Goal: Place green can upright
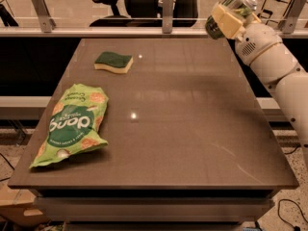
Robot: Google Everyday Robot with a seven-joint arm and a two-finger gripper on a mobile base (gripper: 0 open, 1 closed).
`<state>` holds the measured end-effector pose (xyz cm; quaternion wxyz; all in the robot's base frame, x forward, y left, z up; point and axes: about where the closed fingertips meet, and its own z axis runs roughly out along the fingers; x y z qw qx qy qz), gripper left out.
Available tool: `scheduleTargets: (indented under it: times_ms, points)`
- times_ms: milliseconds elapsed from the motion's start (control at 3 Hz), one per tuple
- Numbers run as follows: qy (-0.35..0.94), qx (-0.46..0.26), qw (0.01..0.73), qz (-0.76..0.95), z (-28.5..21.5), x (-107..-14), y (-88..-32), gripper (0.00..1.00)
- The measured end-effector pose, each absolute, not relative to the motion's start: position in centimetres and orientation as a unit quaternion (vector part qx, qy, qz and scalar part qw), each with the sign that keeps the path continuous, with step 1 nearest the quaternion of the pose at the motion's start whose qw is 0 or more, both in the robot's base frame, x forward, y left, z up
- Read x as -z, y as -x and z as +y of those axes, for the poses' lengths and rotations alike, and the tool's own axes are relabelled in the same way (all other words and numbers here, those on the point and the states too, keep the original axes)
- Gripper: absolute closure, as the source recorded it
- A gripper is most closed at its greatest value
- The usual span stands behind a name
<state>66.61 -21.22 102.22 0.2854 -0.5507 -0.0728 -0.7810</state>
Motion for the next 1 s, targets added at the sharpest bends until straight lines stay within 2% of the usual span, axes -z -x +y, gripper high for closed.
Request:
scheduleTargets:
  times_ms: [1000]
  points:
    - [0.616, 0.727, 0.218, -0.212, -23.15, -103.84, -65.55, 1.00]
